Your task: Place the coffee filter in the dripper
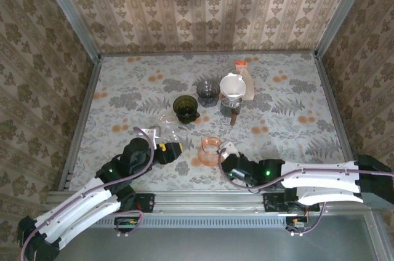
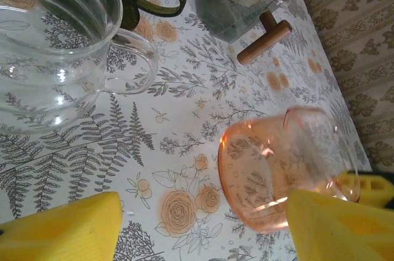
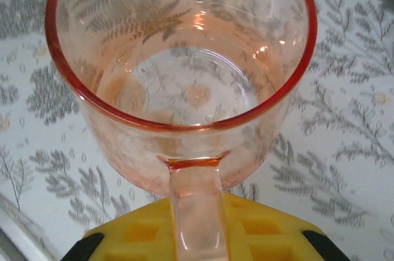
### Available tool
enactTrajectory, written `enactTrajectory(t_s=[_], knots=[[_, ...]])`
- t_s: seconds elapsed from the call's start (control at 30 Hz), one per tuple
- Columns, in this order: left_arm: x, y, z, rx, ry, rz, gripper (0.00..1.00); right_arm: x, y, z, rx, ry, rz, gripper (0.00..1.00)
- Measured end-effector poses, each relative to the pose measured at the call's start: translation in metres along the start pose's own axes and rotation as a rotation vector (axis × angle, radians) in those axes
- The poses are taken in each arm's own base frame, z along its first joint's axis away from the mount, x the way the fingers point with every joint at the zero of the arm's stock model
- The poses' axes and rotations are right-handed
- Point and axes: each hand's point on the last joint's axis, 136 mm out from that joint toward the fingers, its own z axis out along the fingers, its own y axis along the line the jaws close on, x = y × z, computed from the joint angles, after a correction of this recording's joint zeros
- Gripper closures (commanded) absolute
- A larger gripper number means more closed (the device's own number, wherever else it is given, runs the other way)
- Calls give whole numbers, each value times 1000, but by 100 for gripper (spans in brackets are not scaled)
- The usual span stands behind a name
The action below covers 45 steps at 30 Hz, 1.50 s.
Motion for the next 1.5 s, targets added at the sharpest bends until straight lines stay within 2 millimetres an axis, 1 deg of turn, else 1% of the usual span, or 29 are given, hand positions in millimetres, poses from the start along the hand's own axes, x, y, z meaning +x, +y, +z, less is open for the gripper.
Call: enactTrajectory(t_s=[0.13, 0.23, 0.37, 0.5, 0.6, 0.7, 0.83, 0.9, 1.0, 1.13, 1.2, 1.27, 1.33, 1.4, 1.47, 1.5], knots=[[-1, 2, 0, -8, -3, -2, 28, 21, 5, 0, 27, 43, -28, 86], [1, 3, 0, -13, 3, -2, 28, 31, 7, 2, 49, 65, -47, 86], [2, 4, -1, -15, 5, -2, 28, 39, 10, 5, 59, 81, -66, 85], [2, 4, -3, -15, 5, -2, 28, 39, 16, 9, 55, 72, -63, 84], [2, 5, -3, -16, 5, -3, 28, 38, 19, 12, 53, 64, -52, 76], [1, 6, -3, -20, 3, -5, 28, 40, 20, 14, 54, 68, -47, 64], [1, 6, -3, -21, 2, -6, 27, 39, 19, 14, 56, 64, -40, 44], [1, 6, -3, -21, 2, -6, 27, 35, 19, 11, 55, 51, -29, 39], [0, 6, -3, -23, -1, -8, 27, 25, 16, 1, 40, 16, 3, 36], [0, 7, -3, -24, -3, -9, 27, 4, 7, -24, 12, -60, 54, 32], [0, 7, -3, -23, -3, -10, 27, -12, -2, -35, 2, -88, 93, 32], [-1, 7, -3, -23, -4, -12, 27, -37, -16, -40, 11, -110, 166, 31], [-2, 7, -3, -22, -7, -14, 27, -59, -29, -38, 27, -116, 224, 31], [-2, 6, -4, -16, -8, -14, 27, -76, -36, -30, 39, -101, 243, 31], [-3, 5, -6, -9, -13, -14, 27, -91, -32, -14, 35, -62, 230, 31], [-4, 4, -7, -5, -18, -13, 27, -97, -29, -2, 33, -36, 217, 31]])
